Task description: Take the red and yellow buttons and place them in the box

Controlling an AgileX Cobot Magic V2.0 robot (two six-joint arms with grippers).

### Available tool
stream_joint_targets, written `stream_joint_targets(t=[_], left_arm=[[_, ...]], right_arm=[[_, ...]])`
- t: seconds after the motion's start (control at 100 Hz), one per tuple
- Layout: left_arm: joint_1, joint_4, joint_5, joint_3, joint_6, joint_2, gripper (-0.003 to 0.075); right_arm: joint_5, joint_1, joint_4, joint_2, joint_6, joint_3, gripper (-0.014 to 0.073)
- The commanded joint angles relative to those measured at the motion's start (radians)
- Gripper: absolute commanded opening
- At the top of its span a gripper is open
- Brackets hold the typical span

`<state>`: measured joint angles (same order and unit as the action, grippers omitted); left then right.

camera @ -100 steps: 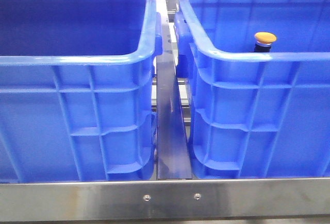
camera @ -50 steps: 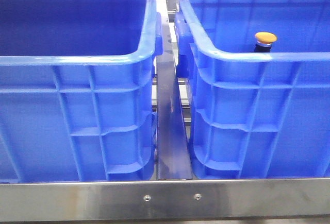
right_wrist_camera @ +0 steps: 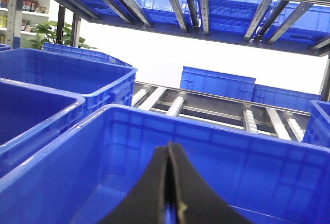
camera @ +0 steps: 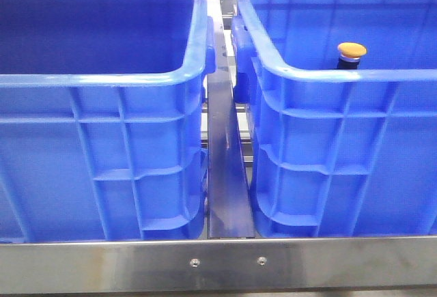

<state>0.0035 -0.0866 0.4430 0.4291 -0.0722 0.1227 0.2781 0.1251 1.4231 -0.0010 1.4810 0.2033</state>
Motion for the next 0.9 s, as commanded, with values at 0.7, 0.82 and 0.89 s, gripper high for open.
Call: stream_joint_targets(t=[0.7,0.82,0.89], left_arm=[[0.002,-0.001,-0.109,-0.007,-0.011,0.013,-0.002],[0.002,0.001,-0.211,-0.071,-0.011,0.001,-0.002],[0.002,0.001,-0.27,-0.111,-0.011,-0.004,-0.002]], right_arm=[[-0.025,-0.005,0.028,0.011,0.01,0.024,-0.0102],[-0.025,-0.005,0.028,0.011,0.01,0.024,-0.0102],[-0.025,-0.005,0.028,0.011,0.01,0.024,-0.0102]])
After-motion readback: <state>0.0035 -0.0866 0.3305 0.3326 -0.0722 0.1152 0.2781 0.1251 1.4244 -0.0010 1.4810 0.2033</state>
